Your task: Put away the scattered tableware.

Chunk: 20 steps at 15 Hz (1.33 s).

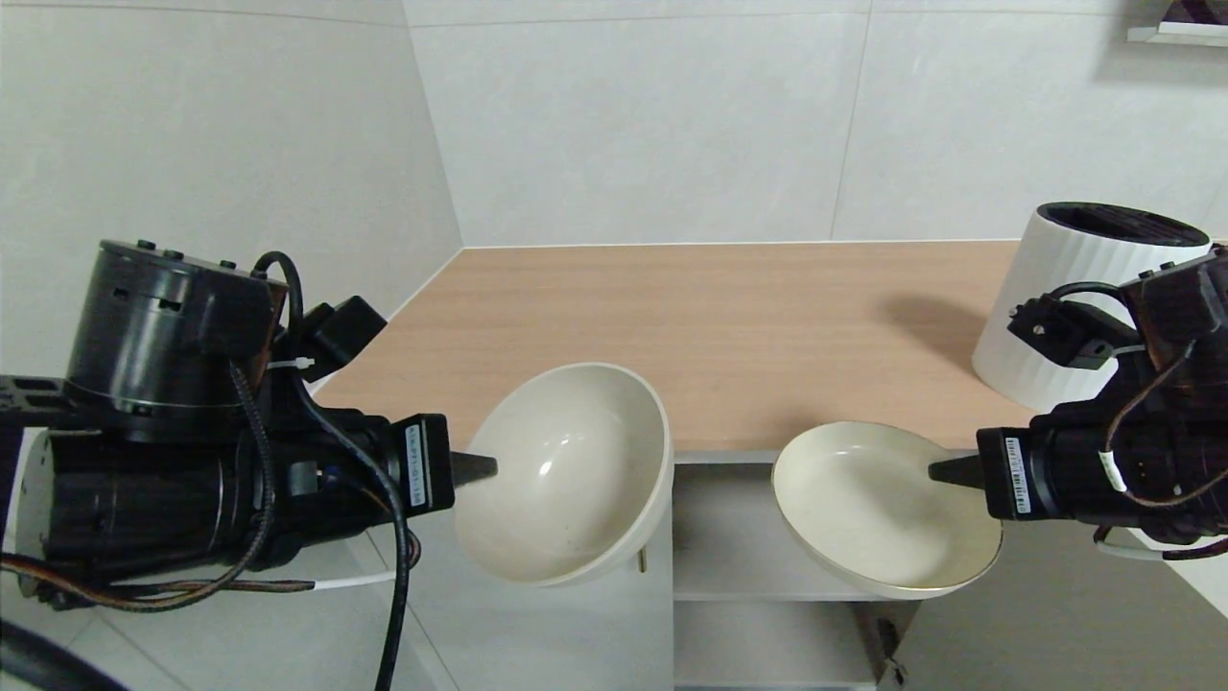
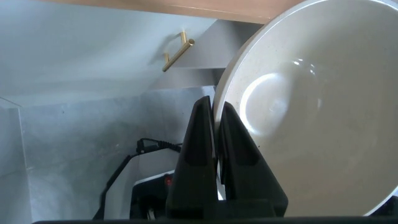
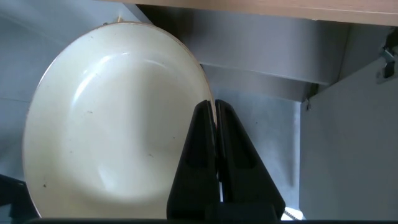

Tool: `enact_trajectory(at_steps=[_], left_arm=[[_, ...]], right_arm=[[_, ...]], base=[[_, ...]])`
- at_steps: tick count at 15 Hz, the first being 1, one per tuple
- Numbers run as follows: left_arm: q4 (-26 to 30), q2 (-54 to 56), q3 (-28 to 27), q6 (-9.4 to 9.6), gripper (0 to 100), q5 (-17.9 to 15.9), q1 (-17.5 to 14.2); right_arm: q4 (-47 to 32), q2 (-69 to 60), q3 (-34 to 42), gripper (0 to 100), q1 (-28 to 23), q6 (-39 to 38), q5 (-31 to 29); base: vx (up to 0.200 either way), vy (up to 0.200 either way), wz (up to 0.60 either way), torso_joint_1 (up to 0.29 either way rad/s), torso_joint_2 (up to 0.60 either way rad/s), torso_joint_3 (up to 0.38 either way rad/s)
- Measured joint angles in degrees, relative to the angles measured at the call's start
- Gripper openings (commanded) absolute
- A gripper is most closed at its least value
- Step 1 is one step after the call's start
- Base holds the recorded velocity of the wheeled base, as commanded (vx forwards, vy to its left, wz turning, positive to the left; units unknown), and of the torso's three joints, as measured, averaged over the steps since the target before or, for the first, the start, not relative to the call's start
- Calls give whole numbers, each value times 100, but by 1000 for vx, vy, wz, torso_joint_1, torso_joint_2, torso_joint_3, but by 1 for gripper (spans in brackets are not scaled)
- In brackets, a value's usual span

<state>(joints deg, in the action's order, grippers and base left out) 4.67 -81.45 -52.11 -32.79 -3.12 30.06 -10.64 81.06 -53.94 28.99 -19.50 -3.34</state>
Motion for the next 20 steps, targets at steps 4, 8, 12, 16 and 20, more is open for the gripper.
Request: enact_trajectory(at_steps=[4,8,12,16,20], left_arm=[[1,0,0,4,0,1,0],[4,0,0,-5,0,1,0],[4,-4,0,-5,0,4,0],[1,-11,0,-2,0,6,0],[4,-11,2,-2,0,4,0]], right_arm=[[41,39,37,0,0,0,-10],[41,43,43,0,0,-1,-10],[44,45,50,0,0,0,-10],[49,48,52,0,0,-1,-10],[44,50,52,0,0,0,-10]], base=[[0,0,0,-148,378,218],[0,0,0,-177,474,282],[0,0,0,-159,464,295],[0,0,0,-127,456,316],[0,0,0,-55,284,204]])
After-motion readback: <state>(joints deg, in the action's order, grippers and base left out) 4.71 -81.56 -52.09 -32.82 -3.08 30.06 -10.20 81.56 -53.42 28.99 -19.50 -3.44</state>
